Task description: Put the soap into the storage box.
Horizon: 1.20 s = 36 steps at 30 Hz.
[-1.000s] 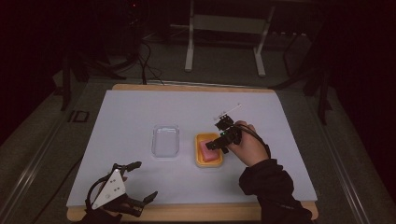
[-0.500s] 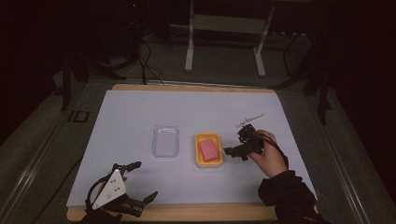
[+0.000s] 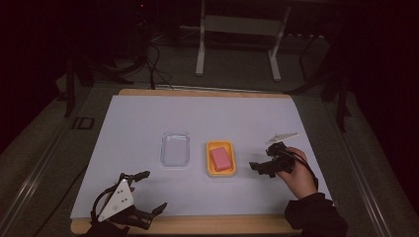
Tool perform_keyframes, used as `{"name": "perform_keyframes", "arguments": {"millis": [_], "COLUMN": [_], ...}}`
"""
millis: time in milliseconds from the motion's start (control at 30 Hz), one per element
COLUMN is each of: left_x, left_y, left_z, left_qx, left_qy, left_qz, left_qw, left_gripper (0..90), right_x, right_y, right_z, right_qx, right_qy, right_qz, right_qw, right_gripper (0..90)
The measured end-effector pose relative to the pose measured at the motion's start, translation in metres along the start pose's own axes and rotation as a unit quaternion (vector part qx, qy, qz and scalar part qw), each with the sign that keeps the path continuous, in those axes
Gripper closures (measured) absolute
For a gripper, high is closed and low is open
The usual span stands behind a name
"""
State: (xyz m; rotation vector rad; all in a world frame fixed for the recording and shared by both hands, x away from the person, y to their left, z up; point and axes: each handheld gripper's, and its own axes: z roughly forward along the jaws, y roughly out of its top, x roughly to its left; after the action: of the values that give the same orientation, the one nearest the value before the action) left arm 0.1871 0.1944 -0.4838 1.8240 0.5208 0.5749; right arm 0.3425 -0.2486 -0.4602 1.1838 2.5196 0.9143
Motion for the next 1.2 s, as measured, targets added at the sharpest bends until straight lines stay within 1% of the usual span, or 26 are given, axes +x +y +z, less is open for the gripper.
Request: {"name": "perform_keyframes", "arguments": {"millis": [133, 267, 367, 400, 467, 567, 667, 767, 800, 833, 900, 967, 1133, 1200], "left_x": [0.0, 0.0, 0.0, 0.0, 0.0, 0.0, 0.0, 0.0, 0.0, 0.0, 0.0, 0.0, 0.0, 0.001], "left_y": [0.0, 0.0, 0.0, 0.0, 0.0, 0.0, 0.0, 0.0, 0.0, 0.0, 0.0, 0.0, 0.0, 0.0], "left_z": [0.0, 0.0, 0.0, 0.0, 0.0, 0.0, 0.0, 0.001, 0.001, 0.001, 0.0, 0.0, 0.0, 0.001], "left_qx": [0.001, 0.001, 0.001, 0.001, 0.001, 0.0, 0.0, 0.001, 0.001, 0.001, 0.0, 0.001, 0.0, 0.0], "left_qy": [0.0, 0.0, 0.0, 0.0, 0.0, -0.001, -0.001, -0.002, -0.002, -0.002, -0.002, -0.003, -0.005, -0.008], "left_qz": [0.0, 0.0, 0.0, 0.0, 0.0, 0.001, 0.0, 0.001, 0.001, 0.001, 0.0, 0.0, -0.002, -0.001], "left_qw": [1.0, 1.0, 1.0, 1.0, 1.0, 1.0, 1.0, 1.0, 1.0, 1.0, 1.0, 1.0, 1.0, 1.0], "left_gripper": [0.6, 0.6, 0.6, 0.6, 0.6, 0.6, 0.6, 0.6, 0.6, 0.6, 0.6, 0.6, 0.6, 0.6], "right_x": [-0.002, -0.004, -0.005, -0.005, -0.006, -0.008, -0.01, -0.012, -0.012, -0.012, -0.011, -0.012, -0.013, -0.013], "right_y": [-0.013, -0.021, -0.031, -0.031, -0.039, -0.044, -0.053, -0.06, -0.06, -0.064, -0.07, -0.073, -0.075, -0.075], "right_z": [-0.004, -0.007, -0.011, -0.011, -0.013, -0.014, -0.019, -0.021, -0.021, -0.021, -0.021, -0.02, -0.017, -0.014], "right_qx": [-0.009, -0.016, -0.026, -0.026, -0.025, -0.022, -0.026, -0.028, -0.028, -0.032, -0.031, -0.031, -0.037, -0.039], "right_qy": [-0.006, -0.006, -0.008, -0.008, -0.008, -0.009, -0.01, -0.014, -0.014, -0.015, -0.021, -0.021, -0.027, -0.028], "right_qz": [0.005, 0.013, 0.025, 0.025, 0.03, 0.035, 0.05, 0.054, 0.054, 0.054, 0.055, 0.054, 0.053, 0.057], "right_qw": [0.9999, 0.9998, 0.9993, 0.9993, 0.9992, 0.9991, 0.9984, 0.998, 0.998, 0.9979, 0.9978, 0.9978, 0.9975, 0.9972], "right_gripper": [14.0, 14.0, 14.0, 14.0, 14.0, 14.0, 14.0, 14.0, 14.0, 14.0, 13.9, 14.0, 14.0, 14.0]}}
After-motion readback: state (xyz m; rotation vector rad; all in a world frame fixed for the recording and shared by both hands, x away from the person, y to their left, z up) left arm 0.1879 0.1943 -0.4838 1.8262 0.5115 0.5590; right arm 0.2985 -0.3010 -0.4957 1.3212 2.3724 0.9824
